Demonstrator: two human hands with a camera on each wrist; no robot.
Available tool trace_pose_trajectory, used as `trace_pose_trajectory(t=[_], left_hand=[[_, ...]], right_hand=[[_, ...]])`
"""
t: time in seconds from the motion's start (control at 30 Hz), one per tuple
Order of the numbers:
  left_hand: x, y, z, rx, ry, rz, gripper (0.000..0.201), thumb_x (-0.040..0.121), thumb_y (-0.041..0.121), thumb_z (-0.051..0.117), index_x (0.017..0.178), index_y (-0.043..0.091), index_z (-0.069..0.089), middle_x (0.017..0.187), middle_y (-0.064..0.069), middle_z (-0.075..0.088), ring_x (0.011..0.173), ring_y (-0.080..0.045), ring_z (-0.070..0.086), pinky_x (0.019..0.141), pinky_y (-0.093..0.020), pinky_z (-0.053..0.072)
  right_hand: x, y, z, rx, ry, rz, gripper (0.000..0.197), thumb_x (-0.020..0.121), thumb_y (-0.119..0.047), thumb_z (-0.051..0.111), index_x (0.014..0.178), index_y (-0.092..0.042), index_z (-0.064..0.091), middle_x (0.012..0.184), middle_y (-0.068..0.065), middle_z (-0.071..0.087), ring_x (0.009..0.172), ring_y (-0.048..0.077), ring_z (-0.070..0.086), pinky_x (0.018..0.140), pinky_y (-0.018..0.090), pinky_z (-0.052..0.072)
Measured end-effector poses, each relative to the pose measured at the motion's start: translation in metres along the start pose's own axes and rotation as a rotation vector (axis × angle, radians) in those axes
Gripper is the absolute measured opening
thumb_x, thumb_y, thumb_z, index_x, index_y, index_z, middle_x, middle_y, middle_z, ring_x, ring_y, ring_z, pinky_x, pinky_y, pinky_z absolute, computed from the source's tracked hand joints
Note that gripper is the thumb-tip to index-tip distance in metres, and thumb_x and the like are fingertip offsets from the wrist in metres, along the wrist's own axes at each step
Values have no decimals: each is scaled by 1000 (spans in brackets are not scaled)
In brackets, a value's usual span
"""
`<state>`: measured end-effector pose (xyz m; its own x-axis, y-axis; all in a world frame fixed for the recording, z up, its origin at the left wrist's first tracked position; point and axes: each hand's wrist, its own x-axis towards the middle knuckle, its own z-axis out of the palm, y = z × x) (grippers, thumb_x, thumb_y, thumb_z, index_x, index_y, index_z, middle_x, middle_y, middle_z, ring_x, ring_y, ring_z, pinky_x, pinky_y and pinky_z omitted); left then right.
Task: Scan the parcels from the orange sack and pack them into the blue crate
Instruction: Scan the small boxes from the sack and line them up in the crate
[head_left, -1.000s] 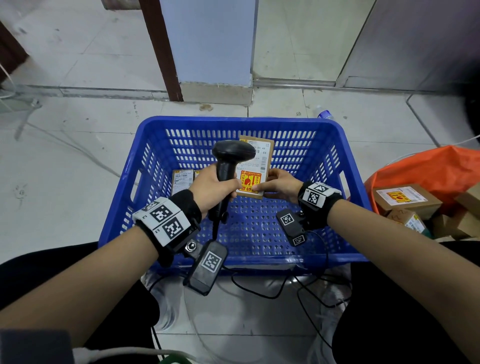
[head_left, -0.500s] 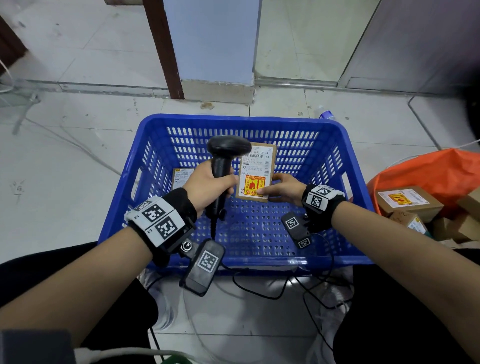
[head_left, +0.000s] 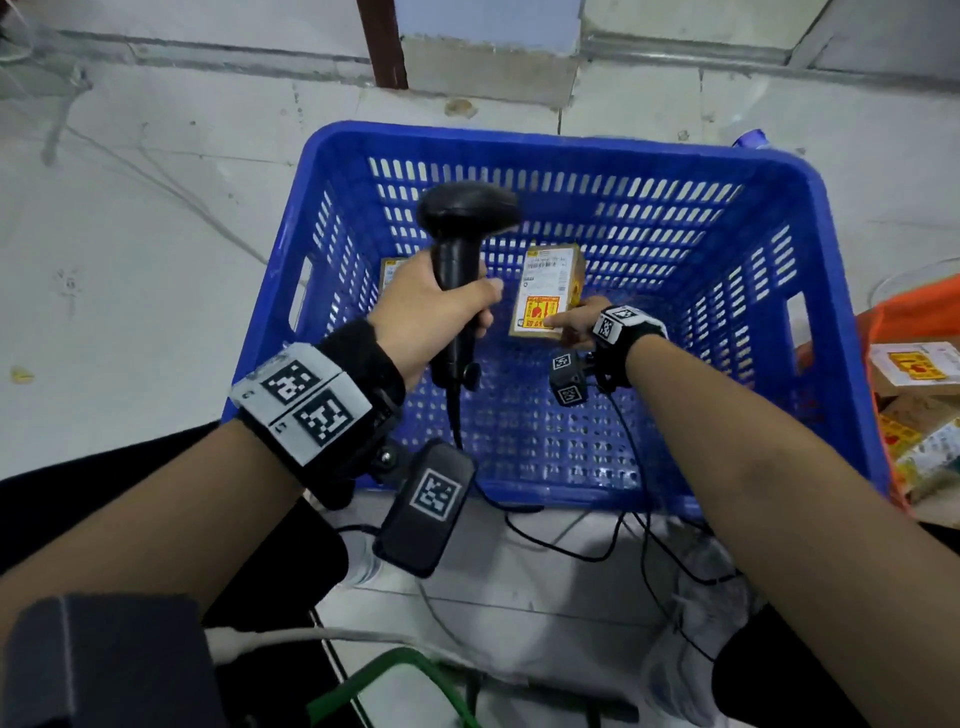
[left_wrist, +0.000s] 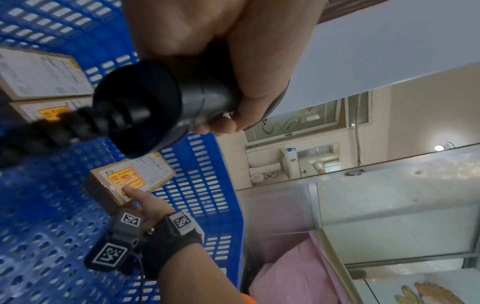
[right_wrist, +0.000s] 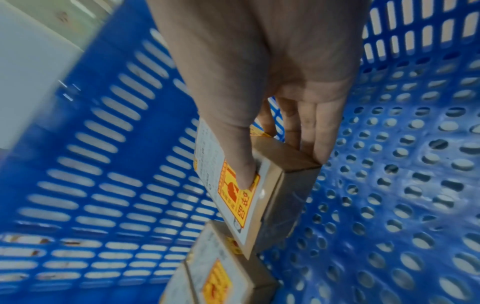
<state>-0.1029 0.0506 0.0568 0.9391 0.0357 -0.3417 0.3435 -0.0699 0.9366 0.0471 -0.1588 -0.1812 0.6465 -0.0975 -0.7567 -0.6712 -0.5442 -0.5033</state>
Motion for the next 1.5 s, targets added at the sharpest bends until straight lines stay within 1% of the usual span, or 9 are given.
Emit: trace_pose_trajectory(t=[0.13, 0.3, 0.37, 0.67, 0.8, 0.97, 1.13, 1.33, 1.5], left_hand=[[6, -12, -17, -7, 61, -58, 8, 91, 3, 59, 88, 7, 53, 75, -10, 52, 55, -9, 51, 58, -22, 50], [7, -16, -30, -11, 63, -83, 7, 92, 6, 59, 95, 6, 53, 75, -9, 54, 60, -10, 54, 62, -23, 51], [4, -15, -31, 15, 46, -73, 11, 92, 8, 59, 100, 4, 54, 75, -9, 54, 62, -11, 55, 65, -24, 51], [-2, -10, -32, 35, 46, -51, 13, 91, 13, 61, 101, 8, 55, 80, -12, 58, 65, -11, 57, 65, -24, 50], [-1, -11, -33, -1, 53, -51, 13, 91, 10, 60, 103, 6, 55, 84, -13, 58, 65, -11, 56, 67, -26, 52], [4, -6, -25, -36, 61, -32, 8, 92, 6, 59, 97, 5, 54, 75, -10, 55, 58, -11, 54, 61, -24, 51], [9, 5, -15, -51, 49, 2, 5, 92, 4, 58, 89, 7, 54, 67, -7, 53, 53, -8, 52, 57, -21, 50], [5, 19, 7, -62, -12, 68, 7, 92, 4, 59, 86, 6, 54, 71, -8, 53, 52, -6, 52, 55, -21, 49], [-6, 30, 37, -78, -99, 98, 11, 91, 2, 58, 86, 10, 54, 76, -6, 55, 51, -6, 53, 57, -22, 50]], right_hand=[[117, 44, 38, -101, -44, 21, 112, 24, -57, 88, 124, -17, 58, 116, 8, 68, 93, 31, 69, 84, 50, 57], [26, -3, 70, -44, 36, -24, 70, 79, -25, 78, 133, -4, 38, 123, 10, 57, 110, 32, 59, 91, 43, 51], [22, -9, 77, -34, 59, -33, 61, 88, -20, 70, 135, -3, 35, 127, 14, 56, 113, 32, 58, 85, 38, 48], [34, -17, 98, -40, 2, -49, 54, 97, -9, 52, 147, -9, 33, 138, 13, 53, 118, 30, 55, 84, 32, 44], [37, -14, 96, -144, -94, -46, 68, 89, -20, 58, 150, -18, 29, 145, 7, 48, 122, 31, 53, 100, 41, 47], [13, -25, 69, -285, -53, -45, 71, 91, -30, 62, 147, -2, 29, 145, 20, 44, 124, 37, 51, 97, 44, 46], [-7, -24, 30, -256, -50, -96, 89, 88, -33, 68, 154, -8, 14, 155, 17, 30, 132, 37, 45, 103, 51, 44], [-70, -8, -37, -130, 10, -168, 77, 94, -27, 62, 154, -12, 17, 142, 17, 47, 118, 34, 58, 98, 49, 51], [-122, 17, -104, 33, 92, -259, 61, 94, -21, 62, 146, -11, 31, 114, 15, 57, 87, 25, 63, 69, 38, 56]])
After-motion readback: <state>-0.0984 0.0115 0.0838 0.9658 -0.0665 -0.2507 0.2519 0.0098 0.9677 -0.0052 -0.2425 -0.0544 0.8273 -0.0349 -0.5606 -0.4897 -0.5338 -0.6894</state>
